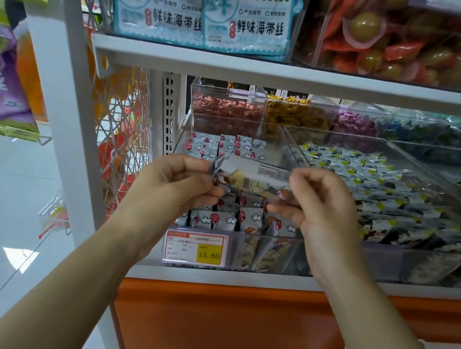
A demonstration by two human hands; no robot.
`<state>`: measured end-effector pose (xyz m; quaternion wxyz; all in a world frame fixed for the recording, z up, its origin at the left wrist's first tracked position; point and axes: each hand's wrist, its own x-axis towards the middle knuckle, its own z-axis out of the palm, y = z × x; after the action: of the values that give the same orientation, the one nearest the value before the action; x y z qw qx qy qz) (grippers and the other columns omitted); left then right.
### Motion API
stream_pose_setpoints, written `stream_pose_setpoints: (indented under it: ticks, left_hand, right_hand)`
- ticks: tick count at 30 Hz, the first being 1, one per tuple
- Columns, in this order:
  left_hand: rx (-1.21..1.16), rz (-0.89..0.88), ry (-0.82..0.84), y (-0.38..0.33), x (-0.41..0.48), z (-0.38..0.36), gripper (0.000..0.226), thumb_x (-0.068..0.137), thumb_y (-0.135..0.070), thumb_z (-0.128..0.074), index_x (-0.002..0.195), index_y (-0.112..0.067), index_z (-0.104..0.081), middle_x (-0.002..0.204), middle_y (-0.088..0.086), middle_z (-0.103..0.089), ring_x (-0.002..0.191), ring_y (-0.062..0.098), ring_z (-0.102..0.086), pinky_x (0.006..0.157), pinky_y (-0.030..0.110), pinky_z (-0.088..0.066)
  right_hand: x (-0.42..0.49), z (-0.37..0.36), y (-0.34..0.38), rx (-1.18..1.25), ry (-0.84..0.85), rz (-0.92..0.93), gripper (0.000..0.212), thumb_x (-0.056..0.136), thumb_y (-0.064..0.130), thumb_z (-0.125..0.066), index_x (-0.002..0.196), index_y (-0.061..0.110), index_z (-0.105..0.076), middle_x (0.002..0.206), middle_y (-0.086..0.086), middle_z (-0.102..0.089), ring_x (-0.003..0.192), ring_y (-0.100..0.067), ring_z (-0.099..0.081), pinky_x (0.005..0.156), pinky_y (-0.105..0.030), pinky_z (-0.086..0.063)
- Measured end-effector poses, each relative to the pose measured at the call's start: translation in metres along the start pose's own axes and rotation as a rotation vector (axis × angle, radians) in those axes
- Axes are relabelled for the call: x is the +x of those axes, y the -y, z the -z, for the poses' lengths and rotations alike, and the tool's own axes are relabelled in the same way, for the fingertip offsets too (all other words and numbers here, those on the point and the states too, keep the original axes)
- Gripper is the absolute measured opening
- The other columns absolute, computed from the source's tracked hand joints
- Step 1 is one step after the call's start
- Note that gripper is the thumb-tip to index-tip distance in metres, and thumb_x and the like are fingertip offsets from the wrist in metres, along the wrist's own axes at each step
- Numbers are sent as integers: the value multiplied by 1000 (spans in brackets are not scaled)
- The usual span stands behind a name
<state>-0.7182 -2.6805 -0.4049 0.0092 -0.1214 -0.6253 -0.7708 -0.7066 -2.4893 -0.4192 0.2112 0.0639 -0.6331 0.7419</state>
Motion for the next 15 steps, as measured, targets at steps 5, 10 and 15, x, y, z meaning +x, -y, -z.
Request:
stream_pose_setpoints:
  ticks: [5, 10, 15]
  left_hand:
    - [96, -43, -56, 2, 0, 1, 26, 71, -20, -66, 96, -13, -65, 85, 6, -71, 71, 15, -68, 66, 19, -54]
    - [249, -117, -63, 1, -2, 1, 27, 91, -5, -52, 103, -24, -68, 87, 0, -71, 70, 9, -66, 67, 14, -53]
    - [325, -154, -4, -1, -5, -2, 29, 91, -10, -54, 105, -32, -66, 89, -5, -68, 73, 9, -65, 69, 17, -54]
  right_hand:
    - [2, 0, -4, -118, 41, 27, 25, 88, -2, -57, 96, 21, -61, 108, -5, -58, 94, -18, -65, 70, -26, -57]
    - [1, 0, -3, -149, 79, 17, 26, 86, 8, -62, 99, 29, -70, 108, 1, -68, 96, -12, -67, 82, -31, -55]
    - [0, -1, -1, -178, 15, 56, 13, 82, 13, -67, 86, 24, -72, 86, 9, -71, 85, -7, -67, 74, -22, -52]
